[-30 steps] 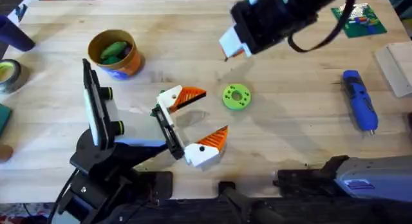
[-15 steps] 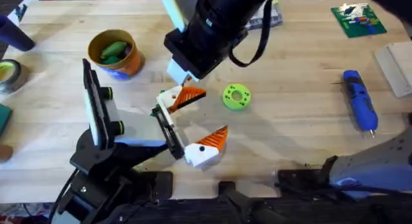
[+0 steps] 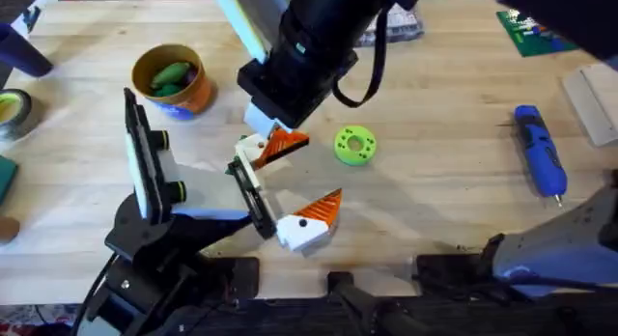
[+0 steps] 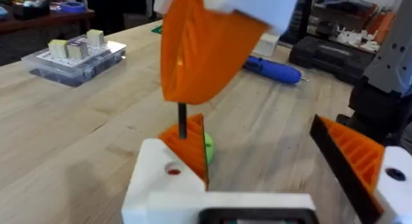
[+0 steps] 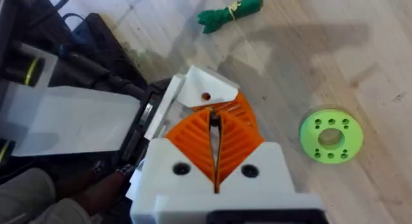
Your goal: Pick up the gripper from the table and insert it into the empty holder that is missing its gripper. Then pick up a screw, insert it into the mounting hole, and use the screwdriver to tighten it. Finally, clean up the table by picking up the vegetable and placing it into the bucket.
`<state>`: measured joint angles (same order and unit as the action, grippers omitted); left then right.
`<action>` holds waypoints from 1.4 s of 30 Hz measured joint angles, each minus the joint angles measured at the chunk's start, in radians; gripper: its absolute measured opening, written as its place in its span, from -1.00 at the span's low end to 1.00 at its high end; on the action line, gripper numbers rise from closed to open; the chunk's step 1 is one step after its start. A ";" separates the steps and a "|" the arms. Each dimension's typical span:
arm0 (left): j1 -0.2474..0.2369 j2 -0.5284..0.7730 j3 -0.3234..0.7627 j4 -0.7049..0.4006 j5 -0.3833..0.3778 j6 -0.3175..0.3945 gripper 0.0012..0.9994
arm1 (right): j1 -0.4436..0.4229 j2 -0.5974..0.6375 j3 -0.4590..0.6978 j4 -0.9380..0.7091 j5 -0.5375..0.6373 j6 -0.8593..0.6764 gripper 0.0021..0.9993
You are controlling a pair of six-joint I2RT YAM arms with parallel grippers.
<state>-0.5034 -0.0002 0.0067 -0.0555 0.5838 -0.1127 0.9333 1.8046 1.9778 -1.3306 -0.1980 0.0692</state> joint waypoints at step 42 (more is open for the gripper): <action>0.000 0.000 0.000 0.000 0.000 -0.006 0.97 | 0.000 0.043 0.000 0.024 -0.049 -0.105 -0.99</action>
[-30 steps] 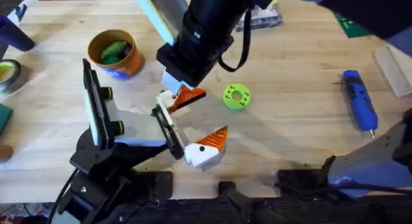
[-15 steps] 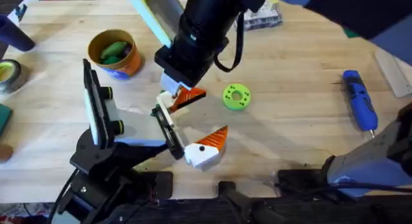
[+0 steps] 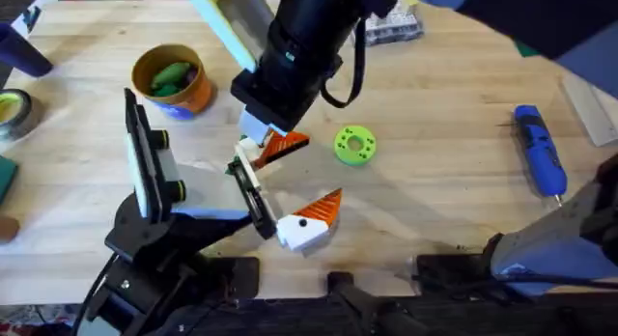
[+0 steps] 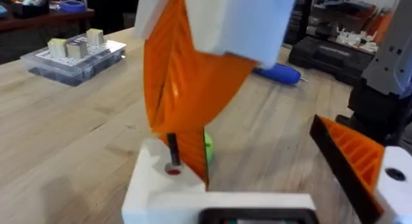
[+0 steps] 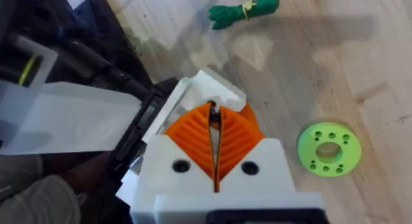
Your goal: Pick up the gripper from the table and insert it into the empty holder that is missing its gripper. Then pick up a screw, insert it into the mounting hole, and use the screwdriver to tighten it. Finally, clean up the table by picking up the vegetable and placing it into the bucket.
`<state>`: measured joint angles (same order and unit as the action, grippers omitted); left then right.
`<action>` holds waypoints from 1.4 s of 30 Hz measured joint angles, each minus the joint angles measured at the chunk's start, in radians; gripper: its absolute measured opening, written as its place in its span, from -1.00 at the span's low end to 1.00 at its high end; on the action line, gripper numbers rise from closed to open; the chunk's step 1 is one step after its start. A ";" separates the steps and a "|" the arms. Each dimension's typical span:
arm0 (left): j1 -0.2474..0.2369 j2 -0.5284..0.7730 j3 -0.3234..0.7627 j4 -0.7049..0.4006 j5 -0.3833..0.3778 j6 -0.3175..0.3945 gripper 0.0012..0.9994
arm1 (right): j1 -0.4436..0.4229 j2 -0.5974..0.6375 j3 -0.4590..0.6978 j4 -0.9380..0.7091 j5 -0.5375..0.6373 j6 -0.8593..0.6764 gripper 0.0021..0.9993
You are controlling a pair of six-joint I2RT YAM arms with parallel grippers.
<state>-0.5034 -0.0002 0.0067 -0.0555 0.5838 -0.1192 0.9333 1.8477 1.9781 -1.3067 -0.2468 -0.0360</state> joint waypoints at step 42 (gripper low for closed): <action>0.000 0.002 0.000 -0.001 0.004 -0.019 0.97 | -0.002 0.046 0.014 -0.046 -0.044 -0.082 -0.99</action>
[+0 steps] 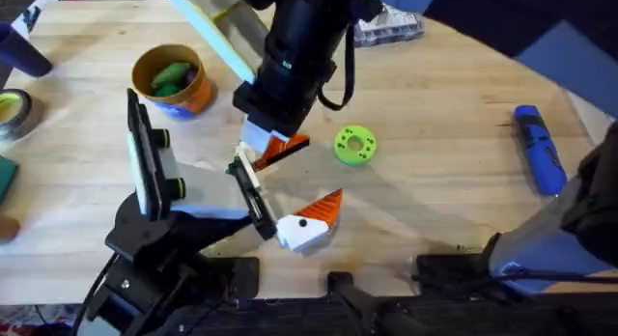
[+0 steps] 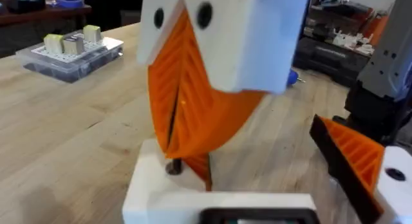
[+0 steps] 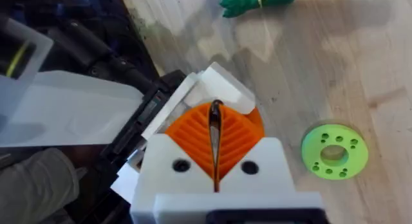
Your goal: Pick up the gripper from the table and insert it into the empty holder that is missing its gripper. Then pick up a screw, insert it into the mounting hole, and use the screwdriver to tighten it. Finally, clean up the table by picking up the vegetable and placing it into the bucket.
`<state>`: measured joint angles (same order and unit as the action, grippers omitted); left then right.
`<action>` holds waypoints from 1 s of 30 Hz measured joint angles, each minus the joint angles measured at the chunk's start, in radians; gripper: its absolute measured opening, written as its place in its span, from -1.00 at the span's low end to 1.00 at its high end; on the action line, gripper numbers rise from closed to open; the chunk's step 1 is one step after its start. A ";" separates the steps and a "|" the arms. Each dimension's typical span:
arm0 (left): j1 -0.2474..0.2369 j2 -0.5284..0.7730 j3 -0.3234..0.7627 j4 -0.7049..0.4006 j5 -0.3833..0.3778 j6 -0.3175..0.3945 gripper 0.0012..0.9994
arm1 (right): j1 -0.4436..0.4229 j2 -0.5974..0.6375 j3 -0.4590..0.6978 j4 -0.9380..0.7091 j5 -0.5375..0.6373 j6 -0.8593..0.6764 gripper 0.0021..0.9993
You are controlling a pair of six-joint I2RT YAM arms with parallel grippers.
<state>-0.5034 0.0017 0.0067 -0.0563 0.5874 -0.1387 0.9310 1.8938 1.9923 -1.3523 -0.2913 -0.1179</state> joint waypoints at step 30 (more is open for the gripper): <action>0.000 0.000 0.000 0.000 -0.007 0.004 0.97 | 0.003 0.000 0.000 -0.004 0.040 0.013 -0.99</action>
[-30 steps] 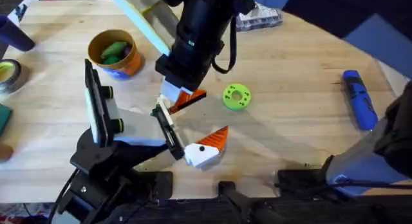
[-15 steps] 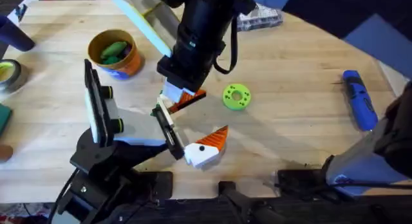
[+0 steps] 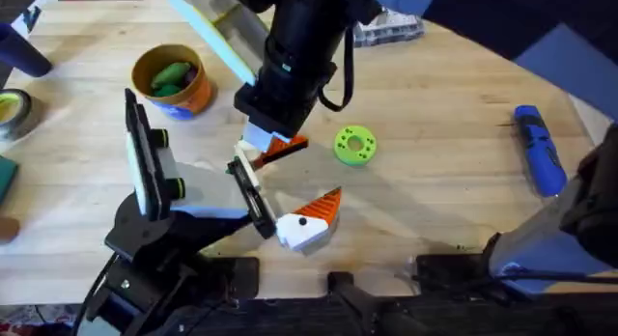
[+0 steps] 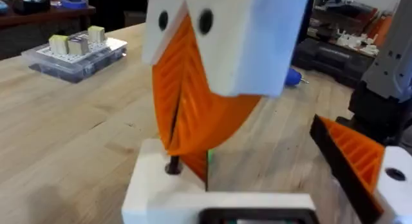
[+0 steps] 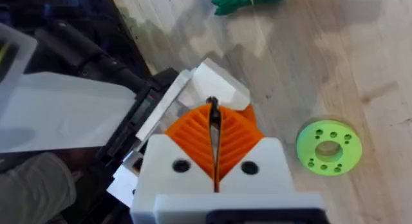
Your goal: Pick up the gripper from the table and insert it into the empty holder that is missing its gripper. Then pick up a screw, insert it into the mounting hole, and use the screwdriver to tighten it. Finally, clean up the table by picking up the vegetable and placing it into the bucket.
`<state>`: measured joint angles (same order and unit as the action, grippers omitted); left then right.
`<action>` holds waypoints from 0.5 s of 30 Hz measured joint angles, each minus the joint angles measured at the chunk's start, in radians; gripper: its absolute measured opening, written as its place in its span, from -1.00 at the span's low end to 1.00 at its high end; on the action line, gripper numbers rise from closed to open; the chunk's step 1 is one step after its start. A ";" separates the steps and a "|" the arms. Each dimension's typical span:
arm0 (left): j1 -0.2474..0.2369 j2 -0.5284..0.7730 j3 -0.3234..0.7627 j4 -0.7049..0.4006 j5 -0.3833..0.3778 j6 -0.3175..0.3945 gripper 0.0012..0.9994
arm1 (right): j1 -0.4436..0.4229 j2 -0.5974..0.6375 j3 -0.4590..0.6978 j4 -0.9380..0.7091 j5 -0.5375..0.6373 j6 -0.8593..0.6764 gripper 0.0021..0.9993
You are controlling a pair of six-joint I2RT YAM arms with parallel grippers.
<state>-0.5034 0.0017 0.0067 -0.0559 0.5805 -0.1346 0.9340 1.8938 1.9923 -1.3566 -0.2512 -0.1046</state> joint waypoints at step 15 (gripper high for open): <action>0.000 0.000 0.000 0.000 0.000 0.004 0.97 | 0.002 0.000 0.000 0.049 0.003 0.007 -0.99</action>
<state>-0.5034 0.0015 0.0067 -0.0555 0.5804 -0.1303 0.9357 1.8938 1.9923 -1.3077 -0.2481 -0.0971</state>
